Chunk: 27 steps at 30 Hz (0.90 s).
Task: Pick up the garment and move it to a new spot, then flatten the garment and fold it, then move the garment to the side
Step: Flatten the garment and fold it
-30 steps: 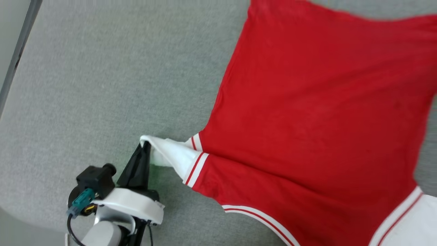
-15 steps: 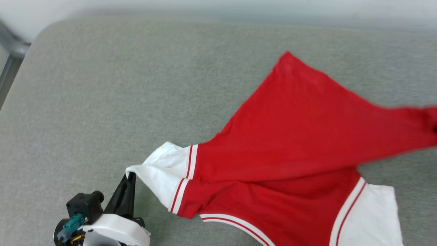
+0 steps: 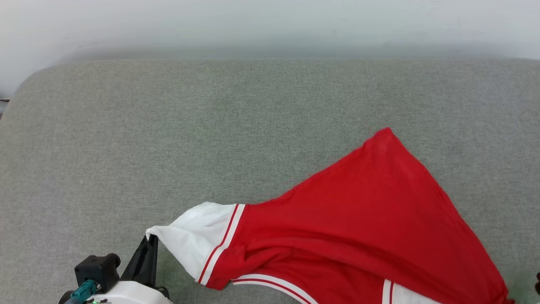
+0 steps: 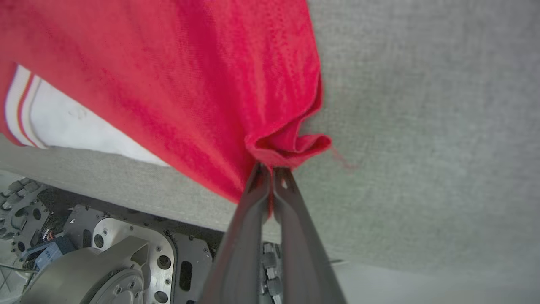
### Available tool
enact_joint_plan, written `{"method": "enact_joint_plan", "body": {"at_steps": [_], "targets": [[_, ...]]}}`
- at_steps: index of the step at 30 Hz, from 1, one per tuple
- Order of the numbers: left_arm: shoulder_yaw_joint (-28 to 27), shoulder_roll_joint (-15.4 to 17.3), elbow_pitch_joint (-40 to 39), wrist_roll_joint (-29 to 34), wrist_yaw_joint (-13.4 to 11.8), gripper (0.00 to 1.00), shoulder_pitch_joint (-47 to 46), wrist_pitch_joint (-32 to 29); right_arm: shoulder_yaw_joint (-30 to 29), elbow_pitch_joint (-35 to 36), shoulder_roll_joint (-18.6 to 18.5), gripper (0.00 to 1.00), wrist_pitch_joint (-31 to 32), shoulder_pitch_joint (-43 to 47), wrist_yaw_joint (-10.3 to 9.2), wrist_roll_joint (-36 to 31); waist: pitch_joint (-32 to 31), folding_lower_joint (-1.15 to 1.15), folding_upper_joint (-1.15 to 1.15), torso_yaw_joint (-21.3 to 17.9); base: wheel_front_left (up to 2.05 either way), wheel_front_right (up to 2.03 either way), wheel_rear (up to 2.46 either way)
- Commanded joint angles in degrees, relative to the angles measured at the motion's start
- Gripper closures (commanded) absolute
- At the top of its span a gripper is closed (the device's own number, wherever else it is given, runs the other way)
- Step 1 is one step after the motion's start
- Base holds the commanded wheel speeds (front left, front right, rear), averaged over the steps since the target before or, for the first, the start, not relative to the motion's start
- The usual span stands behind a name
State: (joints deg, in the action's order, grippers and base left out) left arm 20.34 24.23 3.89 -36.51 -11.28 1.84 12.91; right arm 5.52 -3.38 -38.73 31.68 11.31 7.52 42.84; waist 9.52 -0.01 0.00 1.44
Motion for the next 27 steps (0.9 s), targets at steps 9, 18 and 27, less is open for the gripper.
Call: {"method": "enact_joint_plan", "body": {"at_steps": [9, 18, 27], "targets": [[0.5, 0.4, 0.4, -0.2, 0.0, 1.00, -0.2, -0.4, -1.7, -3.0, 5.4, 0.01, -2.8, 2.4, -0.06, -0.7, -0.3, 0.01, 0.00, -0.4, 0.00, 0.00, 0.00], [0.9, 0.7, -0.4, 0.2, -0.3, 1.00, -0.1, -0.6, -8.0, 3.3, 3.2, 0.00, -6.3, -3.0, -0.06, -2.7, -0.9, 0.01, 0.00, -0.1, 0.00, 0.00, 0.00], [2.1, 0.3, -1.4, 1.2, -0.3, 1.00, -2.5, -0.9, -7.1, 10.1, -0.6, 0.00, -2.5, -16.1, -0.06, -5.4, 1.1, 0.01, 0.00, 1.9, 0.00, 0.00, 0.00]]}}
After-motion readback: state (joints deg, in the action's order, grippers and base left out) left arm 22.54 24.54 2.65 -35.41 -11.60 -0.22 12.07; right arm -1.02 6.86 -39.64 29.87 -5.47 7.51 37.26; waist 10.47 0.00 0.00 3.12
